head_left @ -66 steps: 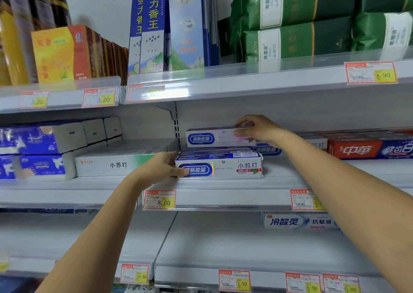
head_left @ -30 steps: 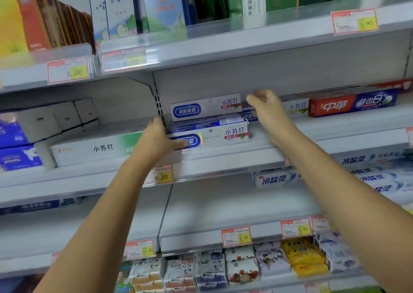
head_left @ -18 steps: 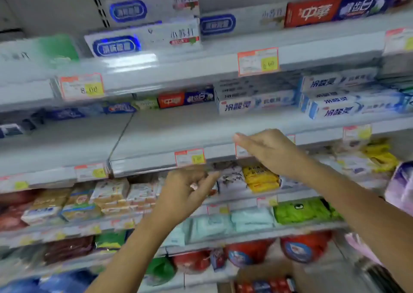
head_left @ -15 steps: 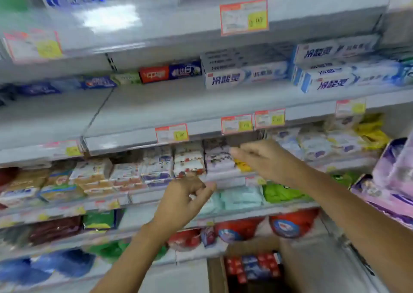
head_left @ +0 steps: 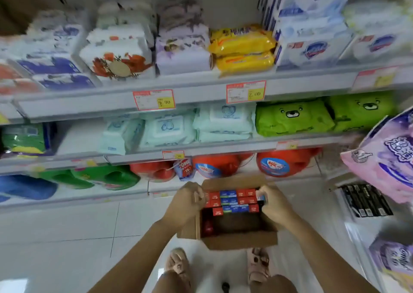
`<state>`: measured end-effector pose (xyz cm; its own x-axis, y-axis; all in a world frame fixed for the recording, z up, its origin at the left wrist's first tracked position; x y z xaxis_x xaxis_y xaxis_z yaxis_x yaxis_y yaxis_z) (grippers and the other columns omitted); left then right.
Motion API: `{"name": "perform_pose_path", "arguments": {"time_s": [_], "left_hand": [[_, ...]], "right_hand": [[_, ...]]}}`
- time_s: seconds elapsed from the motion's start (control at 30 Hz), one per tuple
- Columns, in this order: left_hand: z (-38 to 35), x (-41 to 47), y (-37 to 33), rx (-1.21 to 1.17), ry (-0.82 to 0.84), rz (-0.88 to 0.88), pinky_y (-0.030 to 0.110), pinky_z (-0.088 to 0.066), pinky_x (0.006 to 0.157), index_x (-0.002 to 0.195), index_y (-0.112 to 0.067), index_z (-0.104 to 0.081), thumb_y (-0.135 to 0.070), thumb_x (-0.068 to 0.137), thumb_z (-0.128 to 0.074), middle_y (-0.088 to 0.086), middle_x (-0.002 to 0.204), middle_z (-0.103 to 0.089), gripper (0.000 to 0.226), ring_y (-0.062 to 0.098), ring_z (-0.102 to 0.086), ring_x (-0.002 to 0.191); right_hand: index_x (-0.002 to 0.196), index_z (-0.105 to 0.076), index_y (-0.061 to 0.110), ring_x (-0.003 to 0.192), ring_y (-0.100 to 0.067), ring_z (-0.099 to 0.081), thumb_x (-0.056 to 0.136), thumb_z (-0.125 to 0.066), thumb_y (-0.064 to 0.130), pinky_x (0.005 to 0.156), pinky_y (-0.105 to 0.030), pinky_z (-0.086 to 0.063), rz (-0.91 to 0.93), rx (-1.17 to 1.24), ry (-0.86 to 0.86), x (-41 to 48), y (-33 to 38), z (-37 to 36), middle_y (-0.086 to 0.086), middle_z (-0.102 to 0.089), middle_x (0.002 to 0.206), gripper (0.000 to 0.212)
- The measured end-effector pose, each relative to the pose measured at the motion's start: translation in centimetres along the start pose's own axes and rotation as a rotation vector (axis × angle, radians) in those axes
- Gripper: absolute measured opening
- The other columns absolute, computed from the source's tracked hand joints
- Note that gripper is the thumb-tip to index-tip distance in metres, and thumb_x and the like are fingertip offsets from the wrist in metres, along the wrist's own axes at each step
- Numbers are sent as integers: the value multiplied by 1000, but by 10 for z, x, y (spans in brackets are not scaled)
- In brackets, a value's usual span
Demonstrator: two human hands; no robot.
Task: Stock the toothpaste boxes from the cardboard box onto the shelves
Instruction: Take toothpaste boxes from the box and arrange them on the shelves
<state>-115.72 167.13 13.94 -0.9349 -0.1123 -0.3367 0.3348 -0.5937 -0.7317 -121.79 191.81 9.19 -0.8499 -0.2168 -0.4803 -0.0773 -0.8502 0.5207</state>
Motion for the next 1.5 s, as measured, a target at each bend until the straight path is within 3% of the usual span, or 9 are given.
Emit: {"name": "perform_pose_path", "arguments": {"time_s": [0.13,0.3,0.5,0.8,0.9,1.0,1.23,1.4,1.5], "left_hand": [[-77,29,85,101,76,144,7,-35,60,80,-23,-56,-22,84,-67,-10,89,-56,12,7,-53,78],[-151,46,172,230,180,232,18,-38,87,101,-26,-55,-21,84,-67,-3,122,-50,21,16,-54,111],[-179,55,235,380,112,223,30,-22,116,142,-14,-37,-21,86,-62,10,153,-23,62,23,-12,144],[-179,81,249,282,162,230,29,-37,104,153,-18,-6,-22,88,-63,4,158,-13,86,22,-39,135],[-183,89,247,236,164,207,32,-46,93,152,-18,0,-14,88,-59,7,150,-34,88,27,-55,116],[-184,94,244,172,163,201,36,-52,87,151,-23,-1,-7,86,-56,12,126,-57,87,29,-61,103],[-185,94,245,155,179,237,34,-51,88,151,-25,2,-9,90,-54,10,120,-62,84,27,-63,102],[-198,89,257,313,233,288,33,-49,90,151,-13,11,-10,92,-51,11,141,-45,86,26,-59,110],[-208,81,266,412,309,293,29,-43,98,151,-9,7,-11,92,-49,11,155,-21,81,23,-43,130]], "right_hand": [[104,-58,15,108,-18,-52,82,-63,8,84,-24,-41,-177,-40,90,31,-78,-73,-2,-55,116,24],[115,-52,18,99,-14,-54,85,-65,20,80,-24,-42,-297,-24,124,54,-134,-146,-2,-55,118,33],[132,-40,14,129,-23,-42,81,-73,22,103,-32,-36,-241,53,107,75,-142,-202,-7,-42,139,61],[143,-33,18,136,-20,-29,76,-77,24,111,-35,-29,181,-238,105,147,-64,-248,-1,-37,145,80],[142,-35,18,138,-21,-27,76,-74,17,111,-39,-30,354,-436,148,155,-53,-286,0,-33,148,77],[130,-51,17,130,-21,-43,75,-74,12,109,-45,-33,436,-533,21,155,-52,-302,-1,-51,135,60],[101,-68,14,98,-20,-65,58,-87,19,90,-38,-51,381,-637,-104,158,-48,-314,-2,-67,100,47],[83,-68,19,90,-16,-65,54,-90,28,82,-31,-52,366,-691,-107,154,-46,-314,2,-68,91,37],[106,-60,17,117,-21,-53,74,-77,24,107,-37,-35,365,-671,-15,148,-47,-311,-2,-63,114,38]]}}
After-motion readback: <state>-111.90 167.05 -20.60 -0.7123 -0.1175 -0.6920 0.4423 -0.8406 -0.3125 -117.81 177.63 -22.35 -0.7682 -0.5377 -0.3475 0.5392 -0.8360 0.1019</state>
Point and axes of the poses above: each hand's wrist, its own x-axis towards the middle knuckle, its own z-axis out of the back of the hand, y = z × x, the point moved 7 cm from there along x, towards the middle knuckle
